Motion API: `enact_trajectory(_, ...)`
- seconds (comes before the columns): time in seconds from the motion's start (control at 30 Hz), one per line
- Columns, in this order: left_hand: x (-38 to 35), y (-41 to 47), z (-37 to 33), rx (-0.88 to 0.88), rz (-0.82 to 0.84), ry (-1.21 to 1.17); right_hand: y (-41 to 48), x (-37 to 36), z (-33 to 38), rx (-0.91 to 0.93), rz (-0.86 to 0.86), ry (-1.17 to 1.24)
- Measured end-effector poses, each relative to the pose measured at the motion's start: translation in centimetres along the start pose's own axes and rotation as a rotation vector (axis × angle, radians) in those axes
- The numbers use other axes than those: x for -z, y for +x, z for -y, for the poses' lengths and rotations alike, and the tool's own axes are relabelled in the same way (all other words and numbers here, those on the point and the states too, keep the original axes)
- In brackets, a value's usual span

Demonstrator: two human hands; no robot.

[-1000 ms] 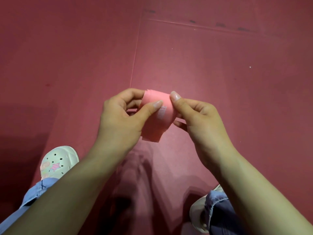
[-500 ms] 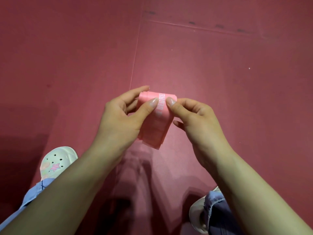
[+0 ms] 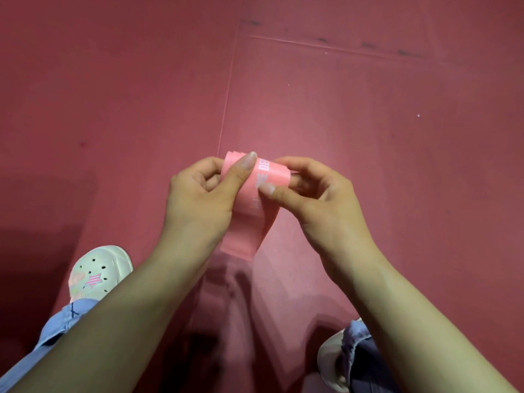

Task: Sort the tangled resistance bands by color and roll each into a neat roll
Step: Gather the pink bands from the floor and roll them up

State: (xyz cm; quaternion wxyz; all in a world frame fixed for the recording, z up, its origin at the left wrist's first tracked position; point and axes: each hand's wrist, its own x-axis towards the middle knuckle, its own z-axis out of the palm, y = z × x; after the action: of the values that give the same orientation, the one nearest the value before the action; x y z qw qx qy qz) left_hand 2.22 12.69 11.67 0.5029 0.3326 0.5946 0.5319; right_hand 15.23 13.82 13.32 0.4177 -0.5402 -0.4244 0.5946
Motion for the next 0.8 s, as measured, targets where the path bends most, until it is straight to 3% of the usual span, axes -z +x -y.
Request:
enact_trajectory(0.2, -0.1, 0.2, -1.1, 0.059, 0.021, 0.026, 0.5, 0.7, 0.4, -0.076, 0.019, 0.09)
enact_trajectory(0.4, 0.3, -0.2, -1.2, -0.043, 0.249, 0.053, 0.7, 0.7, 0.6, -0.257, -0.049, 0.252)
enact_trajectory(0.6, 1.3, 0.3, -1.3, -0.095, 0.281, 0.312, 0.6, 1.0, 0.7, -0.286, 0.027, 0.227)
enact_trajectory(0.8, 1.2, 0.0, -1.8, -0.127, 0.537, 0.355, 0.5, 1.0, 0.5, -0.257, 0.194, 0.272)
